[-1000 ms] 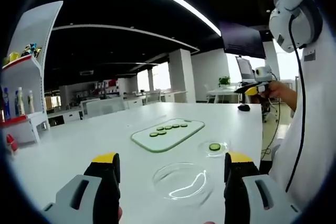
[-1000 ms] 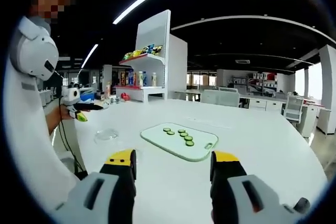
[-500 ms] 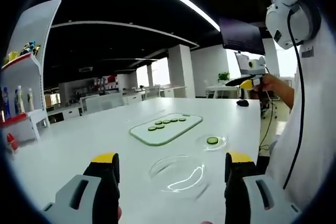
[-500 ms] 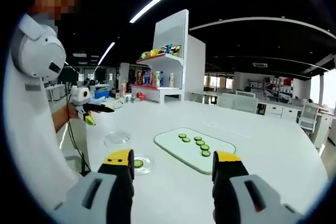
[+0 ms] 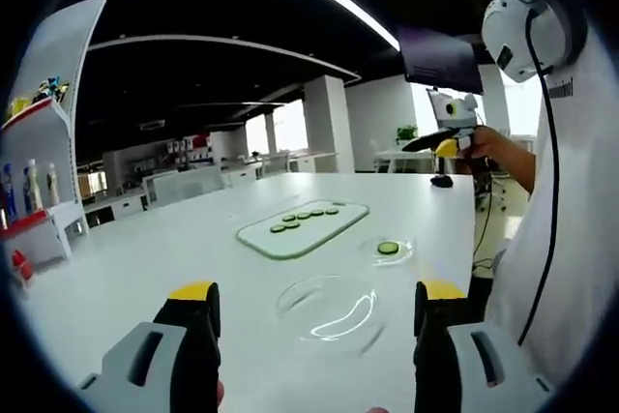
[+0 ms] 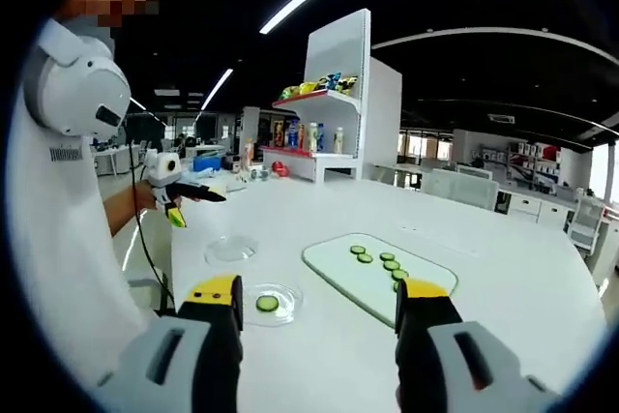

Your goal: Open the petri dish lid, add cucumber slices into the petri dish, and close the lid

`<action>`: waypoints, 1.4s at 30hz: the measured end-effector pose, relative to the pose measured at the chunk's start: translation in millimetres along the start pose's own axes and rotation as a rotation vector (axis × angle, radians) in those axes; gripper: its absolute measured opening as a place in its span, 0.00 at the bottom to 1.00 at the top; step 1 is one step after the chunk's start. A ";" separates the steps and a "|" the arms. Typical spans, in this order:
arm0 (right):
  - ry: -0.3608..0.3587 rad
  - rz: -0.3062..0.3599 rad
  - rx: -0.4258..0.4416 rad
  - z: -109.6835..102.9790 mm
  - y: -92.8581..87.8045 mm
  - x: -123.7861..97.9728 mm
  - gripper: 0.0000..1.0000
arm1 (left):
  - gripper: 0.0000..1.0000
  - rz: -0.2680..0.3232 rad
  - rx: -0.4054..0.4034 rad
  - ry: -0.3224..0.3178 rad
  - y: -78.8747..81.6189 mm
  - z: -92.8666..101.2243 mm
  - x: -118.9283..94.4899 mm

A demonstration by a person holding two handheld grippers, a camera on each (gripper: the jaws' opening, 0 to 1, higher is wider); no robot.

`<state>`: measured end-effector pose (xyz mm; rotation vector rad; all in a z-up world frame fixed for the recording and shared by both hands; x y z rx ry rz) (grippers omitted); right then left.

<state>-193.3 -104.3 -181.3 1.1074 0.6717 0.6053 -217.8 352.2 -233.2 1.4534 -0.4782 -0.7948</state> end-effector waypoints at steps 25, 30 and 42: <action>0.148 -0.003 -0.041 -7.1 16.6 43.2 0.72 | 0.82 -0.048 0.035 -0.059 -5.3 -9.8 6.3; 0.202 -0.002 -0.058 -14.5 20.8 54.8 0.75 | 0.82 -0.056 0.035 -0.077 -5.2 -11.0 8.0; 0.289 -0.015 -0.094 -25.4 23.2 79.1 0.78 | 0.82 -0.069 0.031 -0.102 -8.2 -17.0 11.1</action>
Point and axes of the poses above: the point that each gripper's makers call its tool centre point, and the gripper's own axes: x roughly forward along the fingers, z roughly to its right, y roughly out of its top, the point moved 10 cm from there along -x, roughly backward along the fingers, and after that the axes turned 12 degrees about -x, right-handed, at the moved point
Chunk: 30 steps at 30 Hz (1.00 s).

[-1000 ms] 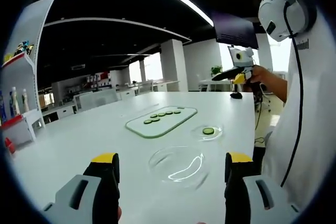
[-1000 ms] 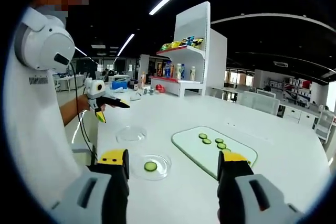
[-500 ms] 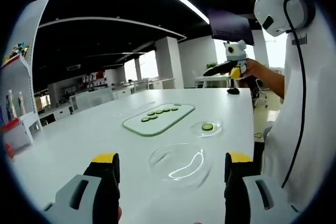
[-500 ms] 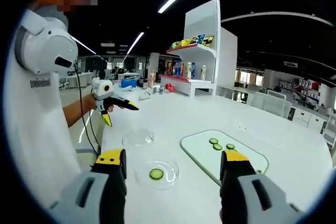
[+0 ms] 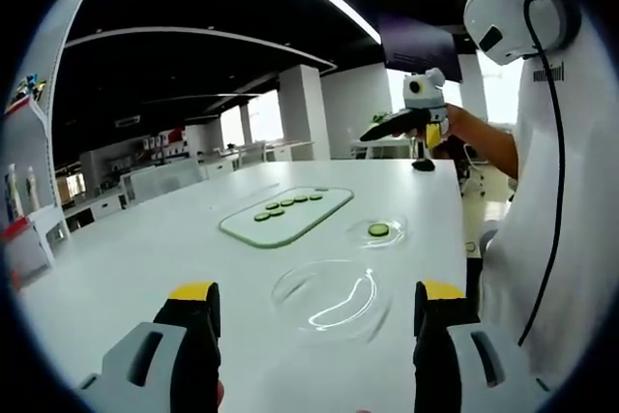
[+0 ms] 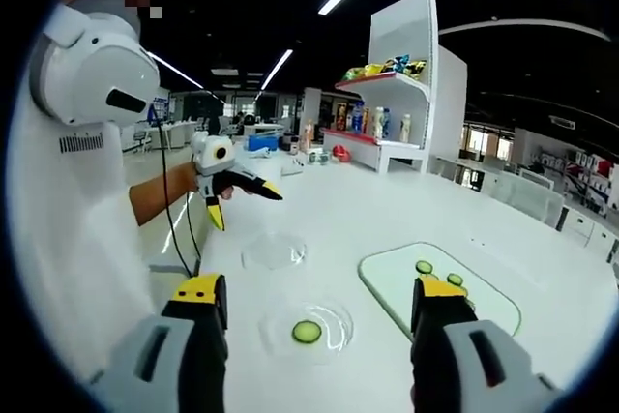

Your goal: Open the petri dish lid, add cucumber slices into the petri dish, and close the lid

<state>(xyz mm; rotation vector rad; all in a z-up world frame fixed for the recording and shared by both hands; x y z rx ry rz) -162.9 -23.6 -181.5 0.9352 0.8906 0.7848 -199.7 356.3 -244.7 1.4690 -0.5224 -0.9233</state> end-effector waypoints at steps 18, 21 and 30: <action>0.148 0.005 -0.061 -1.4 -6.6 54.2 0.79 | 0.82 -0.041 -0.018 -0.049 -10.5 -4.8 12.8; 0.178 0.011 -0.074 -2.6 -6.8 64.9 0.79 | 0.82 -0.046 -0.023 -0.048 -12.6 -6.4 14.3; 0.272 0.012 -0.101 -7.6 -4.4 95.6 0.79 | 0.82 -0.051 -0.027 -0.054 -14.2 -7.4 15.8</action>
Point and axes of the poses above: the point that each gripper's makers call its tool centre point, and the gripper's own axes: x roughly forward along the fingers, z roughly to its right, y roughly out of its top, the point moved 10 cm from there along -x, roughly backward along the fingers, and after that the axes turned 12 degrees about -x, right-handed, at the moved point
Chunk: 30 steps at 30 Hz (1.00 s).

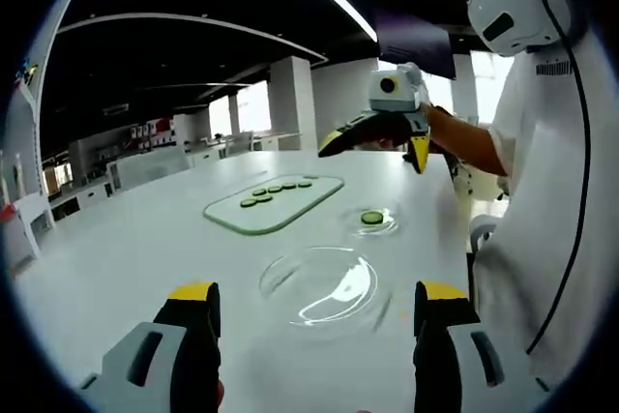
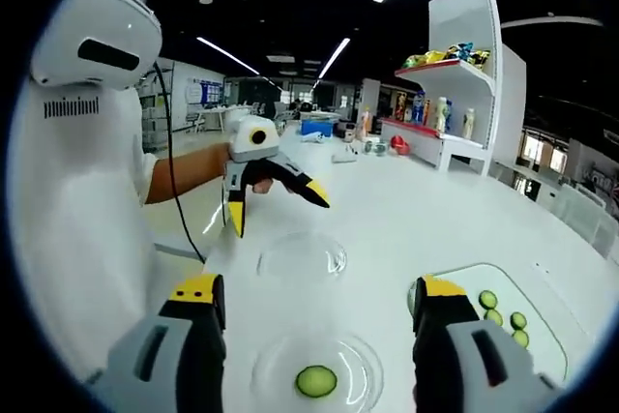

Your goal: Open the petri dish lid, add cucumber slices into the petri dish, and close the lid

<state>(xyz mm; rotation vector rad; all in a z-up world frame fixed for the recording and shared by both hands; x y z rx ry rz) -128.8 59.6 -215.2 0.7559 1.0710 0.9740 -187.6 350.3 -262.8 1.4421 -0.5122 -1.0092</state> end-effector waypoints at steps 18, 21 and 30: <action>0.185 -0.069 -0.071 8.4 2.9 52.9 0.80 | 0.82 -0.013 0.019 -0.019 3.2 -0.2 6.9; 0.209 -0.073 -0.088 8.4 4.0 60.9 0.80 | 0.82 -0.018 0.016 -0.030 2.7 -1.3 10.4; 0.264 -0.085 -0.097 9.4 -1.9 81.0 0.81 | 0.82 -0.041 0.019 -0.055 -0.6 -5.2 15.8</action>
Point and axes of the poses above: the point that each gripper's makers call its tool centre point, and the gripper's own axes: x roughly forward along the fingers, z roughly to its right, y roughly out of its top, the point moved 10 cm from there along -x, roughly backward along the fingers, and after that the axes turned 12 degrees about -x, right-handed, at the moved point
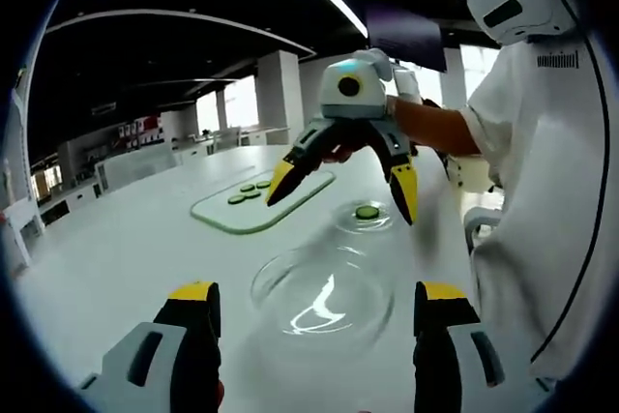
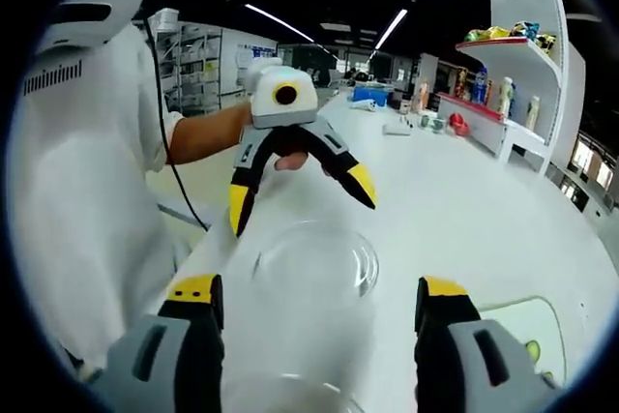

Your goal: Open the petri dish lid, add cucumber slices into the petri dish, and close the lid

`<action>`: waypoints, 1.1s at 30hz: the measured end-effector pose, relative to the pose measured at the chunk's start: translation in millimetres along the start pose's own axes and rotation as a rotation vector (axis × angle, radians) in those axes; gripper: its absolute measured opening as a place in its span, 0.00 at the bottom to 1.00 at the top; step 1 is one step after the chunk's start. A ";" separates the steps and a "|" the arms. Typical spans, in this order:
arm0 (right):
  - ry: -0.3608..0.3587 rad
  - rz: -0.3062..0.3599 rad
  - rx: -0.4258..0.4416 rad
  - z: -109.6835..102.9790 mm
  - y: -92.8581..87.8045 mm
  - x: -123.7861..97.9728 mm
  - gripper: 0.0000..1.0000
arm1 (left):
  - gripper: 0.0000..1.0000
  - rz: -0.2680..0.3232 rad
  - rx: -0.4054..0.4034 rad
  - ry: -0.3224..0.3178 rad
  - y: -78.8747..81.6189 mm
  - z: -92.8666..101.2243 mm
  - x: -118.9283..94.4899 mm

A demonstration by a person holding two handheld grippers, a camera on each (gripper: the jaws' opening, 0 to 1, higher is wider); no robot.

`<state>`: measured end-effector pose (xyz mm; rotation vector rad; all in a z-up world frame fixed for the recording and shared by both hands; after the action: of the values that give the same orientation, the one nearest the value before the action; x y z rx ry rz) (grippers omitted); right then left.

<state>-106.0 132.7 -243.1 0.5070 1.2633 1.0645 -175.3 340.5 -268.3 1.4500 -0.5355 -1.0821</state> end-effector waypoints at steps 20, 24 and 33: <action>0.071 -0.003 0.016 5.4 -14.7 32.8 0.81 | 0.80 -0.024 -0.041 -0.040 -14.3 -11.6 13.6; 0.079 -0.001 0.022 4.9 -17.0 37.8 0.80 | 0.80 -0.019 -0.044 -0.050 -14.0 -10.4 14.2; 0.094 0.006 0.023 5.5 -14.4 44.6 0.78 | 0.79 -0.012 -0.053 -0.070 -12.4 -11.0 19.7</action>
<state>-98.2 165.5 -276.1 0.4832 1.3579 1.0910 -160.1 332.4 -287.5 1.3748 -0.5449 -1.1514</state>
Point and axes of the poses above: the point that each gripper's makers call its tool centre point, and the gripper's own axes: x roughly forward along the fingers, z roughly to its right, y roughly out of its top, the point moved 10 cm from there along -x, roughly backward along the fingers, and after that the axes turned 12 degrees about -x, right-handed, at the moved point
